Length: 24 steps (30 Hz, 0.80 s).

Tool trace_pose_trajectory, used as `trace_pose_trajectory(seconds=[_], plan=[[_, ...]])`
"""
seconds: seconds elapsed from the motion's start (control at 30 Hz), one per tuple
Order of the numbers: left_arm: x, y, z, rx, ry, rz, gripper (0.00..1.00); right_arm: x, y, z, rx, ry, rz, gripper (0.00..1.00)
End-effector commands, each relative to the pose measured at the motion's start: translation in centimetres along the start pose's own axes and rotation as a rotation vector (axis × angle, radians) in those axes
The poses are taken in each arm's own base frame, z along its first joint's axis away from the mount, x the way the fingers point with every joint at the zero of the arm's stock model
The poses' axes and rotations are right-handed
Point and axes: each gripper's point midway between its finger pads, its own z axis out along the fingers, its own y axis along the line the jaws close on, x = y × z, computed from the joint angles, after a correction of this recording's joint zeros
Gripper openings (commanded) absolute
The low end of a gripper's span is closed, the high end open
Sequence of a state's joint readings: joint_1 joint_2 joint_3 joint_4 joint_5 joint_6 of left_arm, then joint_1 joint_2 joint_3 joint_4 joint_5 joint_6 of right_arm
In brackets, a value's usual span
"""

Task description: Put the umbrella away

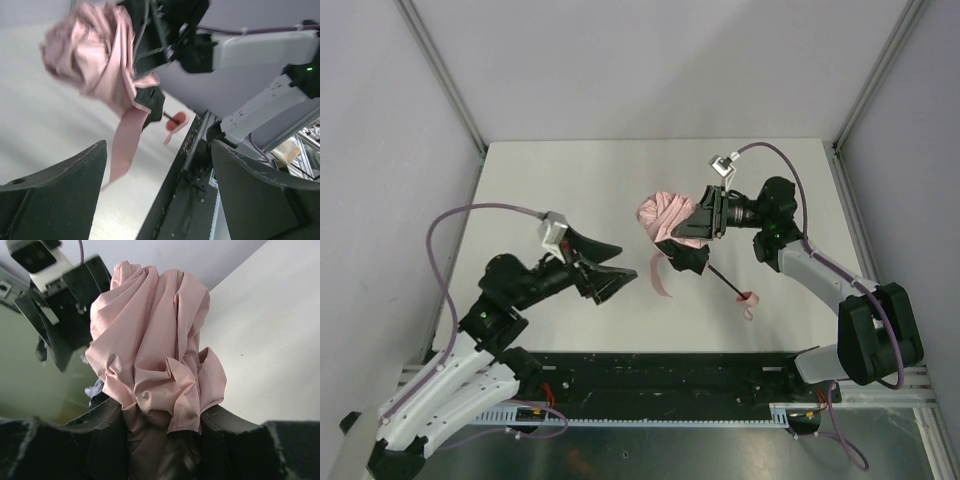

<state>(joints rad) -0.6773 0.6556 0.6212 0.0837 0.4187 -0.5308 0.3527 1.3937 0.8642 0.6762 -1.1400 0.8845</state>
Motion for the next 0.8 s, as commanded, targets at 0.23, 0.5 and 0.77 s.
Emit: trace_pose_trajectory(seconds=[0.23,0.5,0.77], plan=[[0.6,-4.0,2.1,0.311,0.099,0.018,0.98,0.0,9.4,-0.7,-0.231,0.097,-0.247,0.0],[3.7,-6.0,4.0,0.449,0.207,-0.116,0.9,-1.0,10.6,-0.2,-0.243,0.074,-0.269,0.0],[5.5,-6.7,3.3,0.493,0.24,-0.118,0.12,-2.6,10.3,-0.4,-0.222,0.046,-0.279,0.0]])
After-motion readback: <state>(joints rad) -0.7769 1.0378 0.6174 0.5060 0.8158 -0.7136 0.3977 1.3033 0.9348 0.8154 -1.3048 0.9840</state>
